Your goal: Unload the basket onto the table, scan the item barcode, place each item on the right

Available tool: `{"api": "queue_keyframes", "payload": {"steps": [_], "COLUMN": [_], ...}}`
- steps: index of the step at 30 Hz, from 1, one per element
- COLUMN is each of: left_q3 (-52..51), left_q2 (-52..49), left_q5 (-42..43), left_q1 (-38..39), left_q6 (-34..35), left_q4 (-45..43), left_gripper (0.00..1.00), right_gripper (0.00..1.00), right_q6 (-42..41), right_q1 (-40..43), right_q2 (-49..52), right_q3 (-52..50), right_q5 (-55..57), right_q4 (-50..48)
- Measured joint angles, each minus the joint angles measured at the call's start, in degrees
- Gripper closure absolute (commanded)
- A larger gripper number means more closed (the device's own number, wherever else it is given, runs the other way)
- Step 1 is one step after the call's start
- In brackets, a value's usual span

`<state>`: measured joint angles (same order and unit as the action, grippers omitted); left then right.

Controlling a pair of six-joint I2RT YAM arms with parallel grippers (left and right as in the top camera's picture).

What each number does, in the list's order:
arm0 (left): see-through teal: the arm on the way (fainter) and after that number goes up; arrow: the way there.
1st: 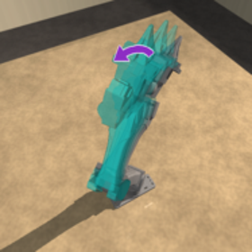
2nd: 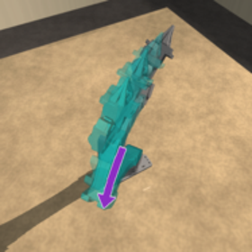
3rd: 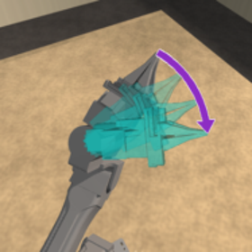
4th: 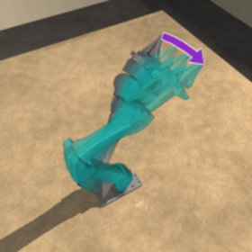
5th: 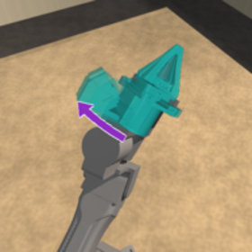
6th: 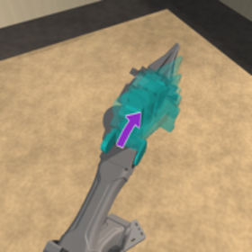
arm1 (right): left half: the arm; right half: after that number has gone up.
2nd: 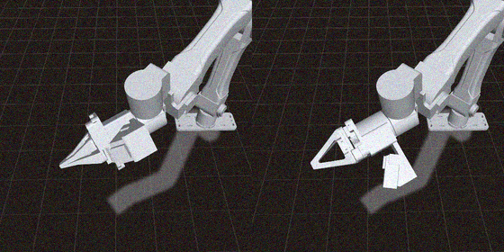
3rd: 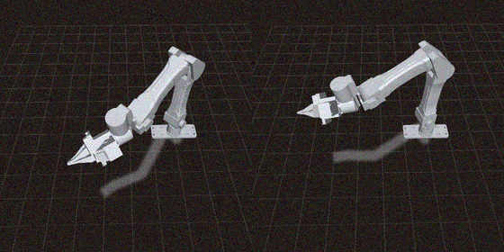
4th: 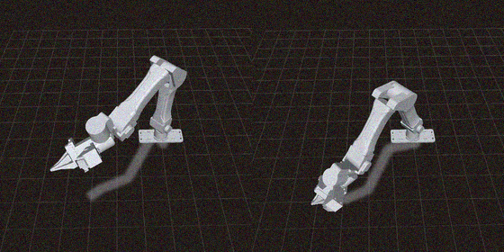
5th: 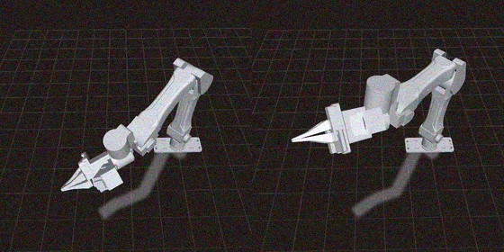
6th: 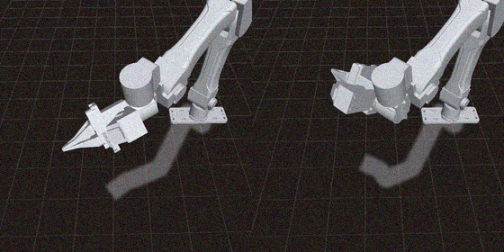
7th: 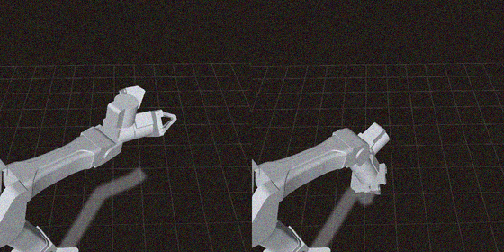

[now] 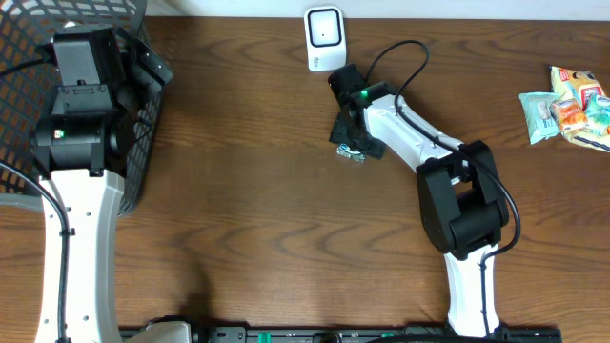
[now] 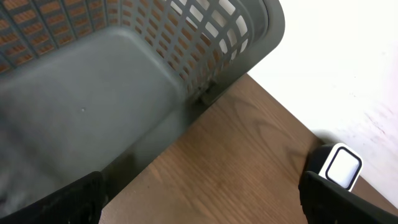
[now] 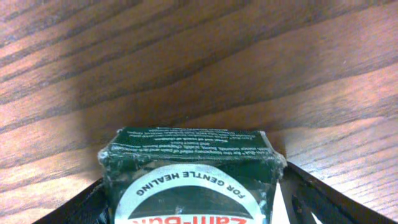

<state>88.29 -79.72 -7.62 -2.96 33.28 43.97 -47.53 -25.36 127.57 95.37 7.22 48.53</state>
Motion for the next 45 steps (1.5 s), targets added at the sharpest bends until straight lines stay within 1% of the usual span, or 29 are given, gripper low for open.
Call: {"api": "queue_keyframes", "payload": {"steps": [4,5,9,13,20,24,27,29,33,41,45], "left_q3": [0.0,0.0,0.0,0.0,0.0,0.0,0.0,0.0,0.0,0.0,0.0], "left_q2": [0.0,0.0,0.0,0.0,0.0,0.0,0.0,0.0,0.0,0.0,0.0], "left_q5": [0.0,0.0,0.0,0.0,0.0,0.0,0.0,0.0,0.0,-0.02,0.0], "left_q1": [0.0,0.0,0.0,0.0,0.0,0.0,0.0,0.0,0.0,0.0,0.0], "left_q6": [0.0,0.0,0.0,0.0,0.0,0.0,0.0,0.0,0.0,0.0,0.0], "left_q4": [0.0,0.0,0.0,0.0,0.0,-0.02,0.0,0.0,0.0,-0.02,0.0], "left_gripper": [0.02,0.02,0.02,0.02,0.02,0.02,0.03,0.02,0.02,0.02,0.02], "right_gripper": [0.28,0.34,0.37,0.44,0.44,0.42,0.41,0.43,0.42,0.42,0.45], "right_q6": [0.07,0.09,0.46,0.5,1.57,5.05,8.41,11.15,17.99,29.18,33.44], "right_q1": [0.0,0.0,0.0,0.09,1.03,1.77,2.08,2.19,2.27,2.27,2.34], "right_q2": [-0.24,-0.35,-0.87,-0.98,-1.2,-1.18,-1.18,-1.18,-1.18,-1.18,-1.18], "right_q3": [-0.79,-1.05,-2.03,-2.12,-1.57,0.07,3.67,6.6,10.6,11.43,11.52], "right_q5": [0.11,0.13,0.22,-0.33,-3.8,-6.25,-6.84,-6.64,-5.62,0.61,2.6], "right_q4": [-1.46,-1.86,-2.78,-2.82,-2.36,-1.99,-2.23,-3.85,-8.81,-23.63,-31.34]}}
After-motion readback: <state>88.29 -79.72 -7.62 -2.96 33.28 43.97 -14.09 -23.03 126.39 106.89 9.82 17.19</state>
